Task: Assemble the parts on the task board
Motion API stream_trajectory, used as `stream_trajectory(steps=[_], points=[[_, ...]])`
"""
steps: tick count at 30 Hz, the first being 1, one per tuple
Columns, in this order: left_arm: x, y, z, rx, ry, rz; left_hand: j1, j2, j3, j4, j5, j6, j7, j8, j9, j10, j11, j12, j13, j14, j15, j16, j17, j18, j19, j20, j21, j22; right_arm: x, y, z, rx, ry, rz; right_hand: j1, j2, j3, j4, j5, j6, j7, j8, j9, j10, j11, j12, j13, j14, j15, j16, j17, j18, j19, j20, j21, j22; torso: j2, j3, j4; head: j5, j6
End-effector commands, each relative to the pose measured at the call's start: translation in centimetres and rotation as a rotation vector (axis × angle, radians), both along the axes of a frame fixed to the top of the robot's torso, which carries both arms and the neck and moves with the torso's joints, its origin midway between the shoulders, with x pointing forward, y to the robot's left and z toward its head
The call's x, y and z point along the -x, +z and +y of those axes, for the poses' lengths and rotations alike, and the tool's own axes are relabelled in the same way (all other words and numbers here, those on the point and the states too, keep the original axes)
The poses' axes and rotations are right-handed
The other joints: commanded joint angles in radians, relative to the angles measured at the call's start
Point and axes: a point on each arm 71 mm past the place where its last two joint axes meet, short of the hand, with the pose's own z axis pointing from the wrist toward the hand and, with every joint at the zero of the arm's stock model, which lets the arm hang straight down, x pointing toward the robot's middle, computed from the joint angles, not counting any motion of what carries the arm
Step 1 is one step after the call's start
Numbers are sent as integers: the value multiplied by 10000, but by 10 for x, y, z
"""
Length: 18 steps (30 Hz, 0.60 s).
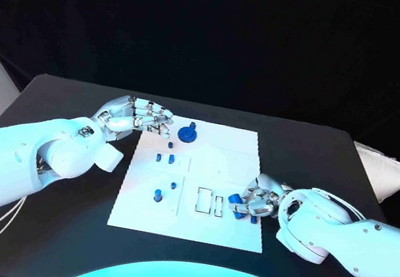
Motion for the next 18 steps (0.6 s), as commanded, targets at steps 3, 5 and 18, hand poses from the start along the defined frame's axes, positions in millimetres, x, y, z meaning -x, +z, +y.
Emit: stream_trajectory(steps=[3, 5, 18], points=[[1, 0, -2, 104, -207, 44, -37, 62, -12, -19, 10, 36, 62, -30, -9, 27, 49, -42, 3, 63, 3, -65, 11, 22, 56, 42, -35, -17, 1, 5, 0, -779, -831, 792, -112, 106, 95, 14, -20, 96, -6, 84, 95, 486, -88, 15, 1897, 1000, -80, 50, 2458, -91, 770, -42, 67, 2140, 7, -12, 0, 36, -1], [1, 0, -2, 98, -211, 56, -37, 62, -12, -19, 10, 36, 62, -30, -9, 27, 49, -42, 3, 63, 3, -65, 11, 22, 56, 42, -35, -17, -1, 11, 2, -980, -901, 833, -247, 61, 152, 17, -83, 130, -11, 92, 84, 489, -91, 11, 1899, 1003, -83, 55, 2469, -91, 769, -44, 69, 2140, 6, -15, -1, 46, -1], [1, 0, -3, 101, -262, 99, -46, 80, -4, -10, 16, 36, 67, -34, -11, 23, 55, -50, 2, 60, 7, -83, 21, 20, 53, 44, -42, -20, -5, 24, 31, -1660, -515, 1293, -656, 7, 339, 20, -374, 190, -22, 119, 60, 488, -97, -11, 1900, 1012, -87, 73, 2508, -99, 770, -47, 131, 2152, 32, -15, 22, 75, -1]])
